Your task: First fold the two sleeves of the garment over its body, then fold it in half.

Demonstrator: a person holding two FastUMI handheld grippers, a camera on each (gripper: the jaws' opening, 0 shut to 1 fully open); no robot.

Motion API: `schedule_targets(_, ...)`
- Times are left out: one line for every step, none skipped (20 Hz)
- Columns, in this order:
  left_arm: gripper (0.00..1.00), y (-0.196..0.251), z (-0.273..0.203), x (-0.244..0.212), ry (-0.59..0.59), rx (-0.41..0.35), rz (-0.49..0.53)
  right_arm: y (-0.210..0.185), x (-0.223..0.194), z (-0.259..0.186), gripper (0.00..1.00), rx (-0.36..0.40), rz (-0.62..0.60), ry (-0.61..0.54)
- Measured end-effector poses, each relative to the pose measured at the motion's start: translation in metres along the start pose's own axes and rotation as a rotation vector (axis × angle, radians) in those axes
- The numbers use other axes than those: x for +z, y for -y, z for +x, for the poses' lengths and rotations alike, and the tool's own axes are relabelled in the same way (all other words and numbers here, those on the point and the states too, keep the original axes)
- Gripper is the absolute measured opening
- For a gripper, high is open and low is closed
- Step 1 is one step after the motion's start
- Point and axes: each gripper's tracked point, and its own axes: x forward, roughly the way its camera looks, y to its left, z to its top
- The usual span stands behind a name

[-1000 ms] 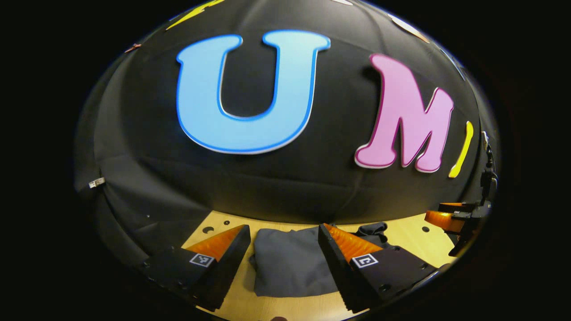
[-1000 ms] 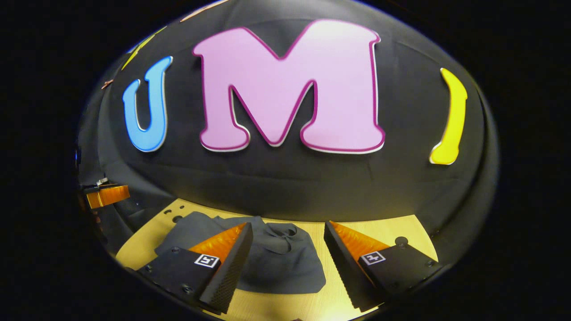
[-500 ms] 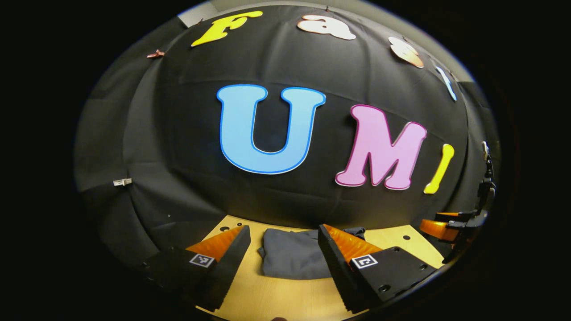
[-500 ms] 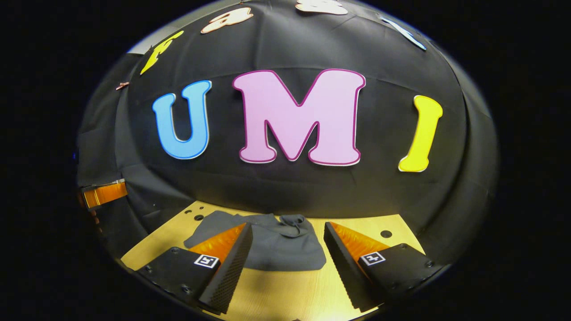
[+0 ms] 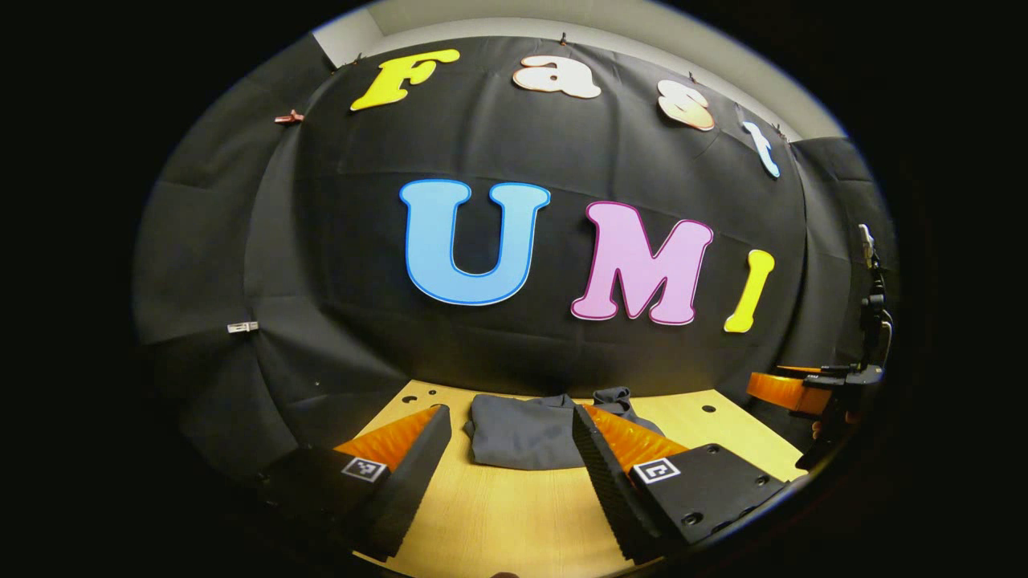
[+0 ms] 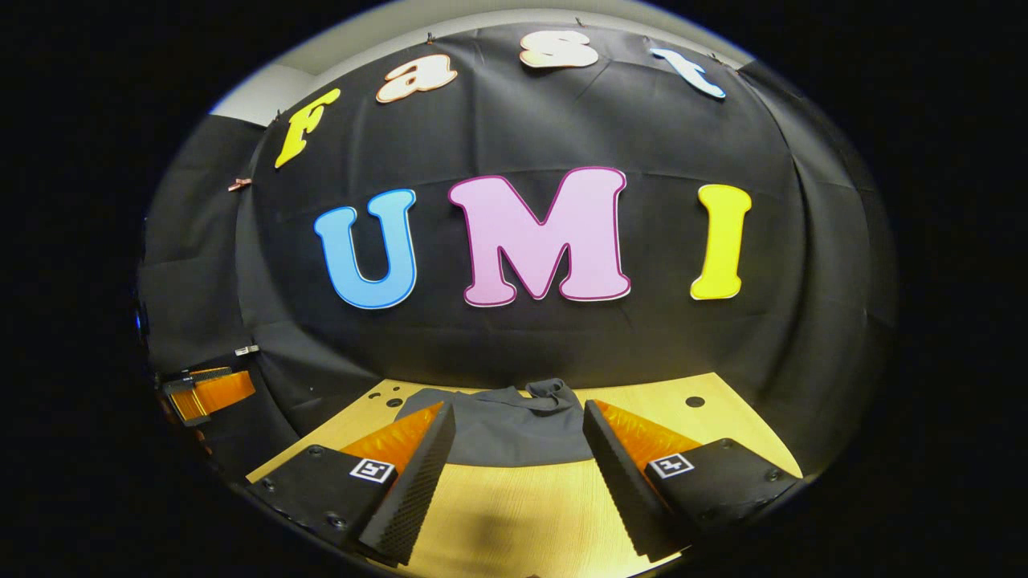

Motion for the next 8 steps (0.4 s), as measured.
schedule_targets(0.96, 0.003, -0.007, -0.003, 0.008, 0.006, -0.012, 0.0, -0.004, -0.008, 0.98, -0.007, -0.002, 0.004)
schedule_targets(0.96, 0.004, -0.011, -0.009, 0.012, 0.016, -0.014, 0.0, -0.008, -0.015, 0.98, -0.02, 0.0, 0.005)
schedule_targets(0.96, 0.004, -0.016, -0.013, 0.018, 0.027, -0.004, 0.0, -0.009, -0.023, 0.98, -0.031, 0.007, 0.013)
schedule_targets(0.96, 0.005, -0.019, -0.018, 0.02, 0.028, 0.007, -0.004, -0.01, -0.026, 0.98, -0.029, 0.014, 0.02)
schedule_targets(0.96, 0.01, -0.021, -0.022, 0.014, 0.015, 0.014, -0.007, -0.015, -0.031, 0.98, -0.027, 0.012, 0.019)
schedule_targets(0.96, 0.015, -0.023, -0.028, 0.004, -0.002, 0.021, -0.011, -0.019, -0.035, 0.98, -0.02, 0.003, 0.012)
schedule_targets(0.96, 0.019, -0.024, -0.029, -0.002, -0.015, 0.032, -0.016, -0.025, -0.039, 0.98, -0.006, -0.009, 0.001)
schedule_targets(0.95, 0.02, -0.023, -0.028, 0.001, -0.027, 0.044, -0.022, -0.029, -0.041, 1.0, 0.01, -0.022, -0.01)
